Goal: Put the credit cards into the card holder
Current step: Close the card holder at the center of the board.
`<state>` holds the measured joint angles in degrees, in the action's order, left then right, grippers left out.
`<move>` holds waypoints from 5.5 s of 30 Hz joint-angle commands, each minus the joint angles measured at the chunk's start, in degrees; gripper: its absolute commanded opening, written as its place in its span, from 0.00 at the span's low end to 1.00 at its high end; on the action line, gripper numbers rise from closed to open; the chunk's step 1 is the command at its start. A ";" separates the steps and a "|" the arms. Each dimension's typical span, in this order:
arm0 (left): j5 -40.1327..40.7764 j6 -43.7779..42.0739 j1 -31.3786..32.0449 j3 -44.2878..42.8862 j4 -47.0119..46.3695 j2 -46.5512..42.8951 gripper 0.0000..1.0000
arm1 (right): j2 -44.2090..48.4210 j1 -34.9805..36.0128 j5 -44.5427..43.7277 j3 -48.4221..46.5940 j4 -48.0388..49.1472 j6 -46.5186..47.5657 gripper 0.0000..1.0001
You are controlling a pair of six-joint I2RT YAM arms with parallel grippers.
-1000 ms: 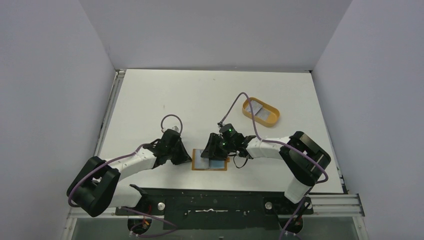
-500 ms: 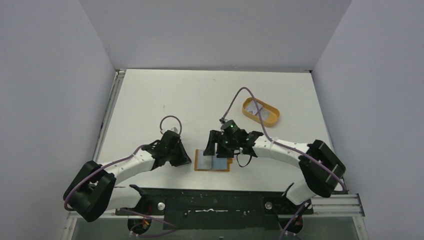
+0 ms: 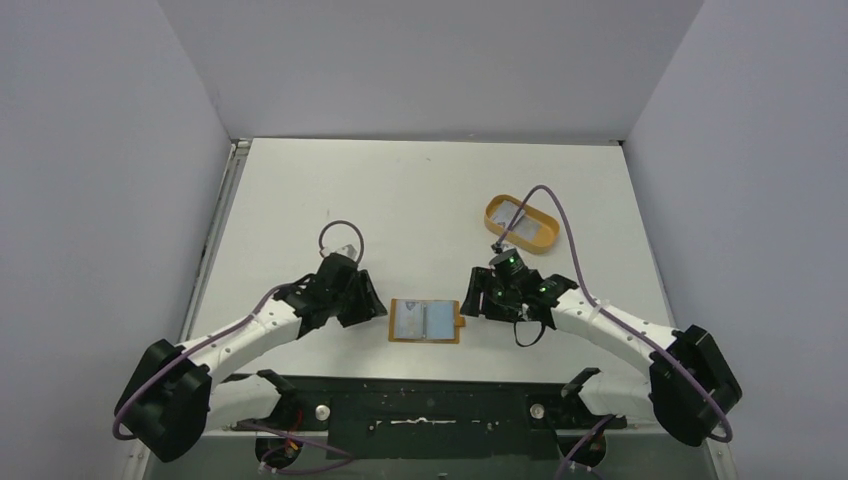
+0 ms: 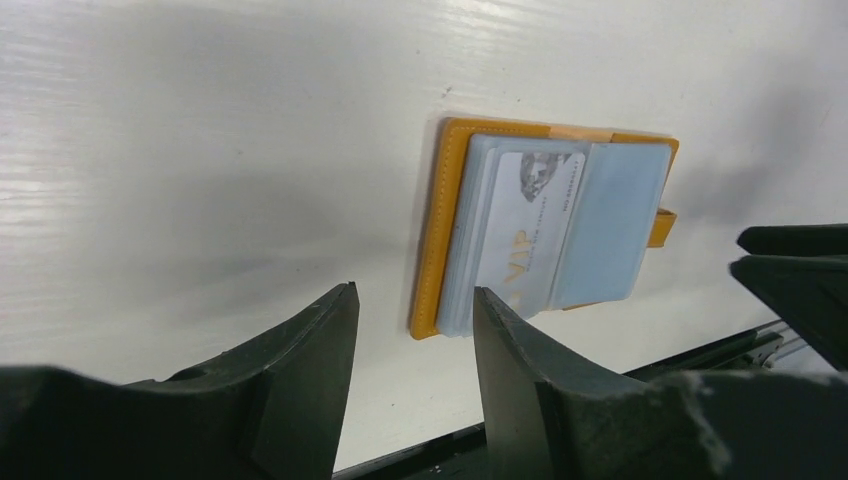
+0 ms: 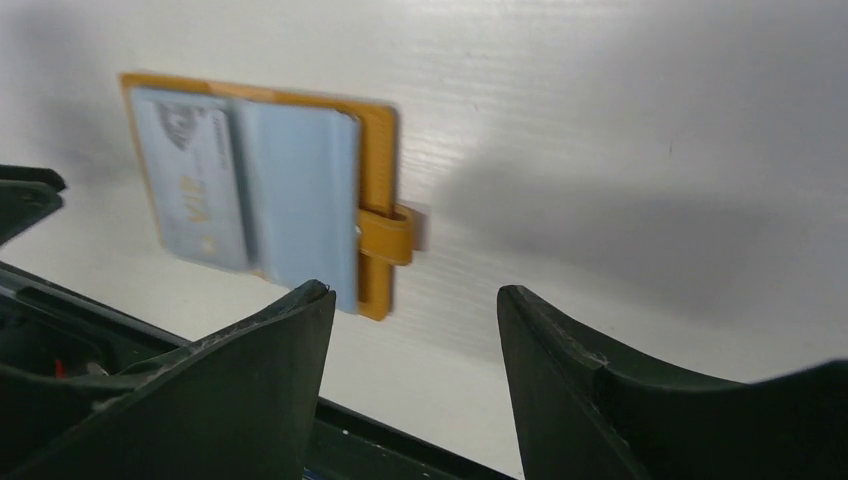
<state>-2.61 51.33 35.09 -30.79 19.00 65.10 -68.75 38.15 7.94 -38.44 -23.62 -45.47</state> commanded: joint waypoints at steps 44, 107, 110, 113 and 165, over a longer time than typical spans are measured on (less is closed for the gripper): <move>-1.07 -0.98 4.89 -5.07 -9.81 23.10 0.38 | 1.46 -2.39 23.14 10.50 40.04 -12.57 0.00; 7.33 0.04 -8.78 2.16 7.25 -14.65 0.82 | -19.78 15.41 10.14 -18.89 14.01 7.27 0.68; 7.26 -0.71 -8.96 1.01 7.20 -14.17 0.82 | -18.01 15.21 9.42 -18.28 12.93 8.18 0.69; 7.14 -1.54 -9.16 -0.50 7.41 -13.91 0.82 | -16.63 14.21 7.96 -17.83 12.16 7.41 0.68; 7.71 -5.13 -2.83 -7.32 0.62 18.50 0.36 | -24.76 8.39 12.32 -9.26 26.11 -3.54 0.62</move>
<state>2.24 46.30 32.53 -40.12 20.34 81.78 -93.49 48.84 17.02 -50.30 -6.02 -44.29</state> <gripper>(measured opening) 0.413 0.605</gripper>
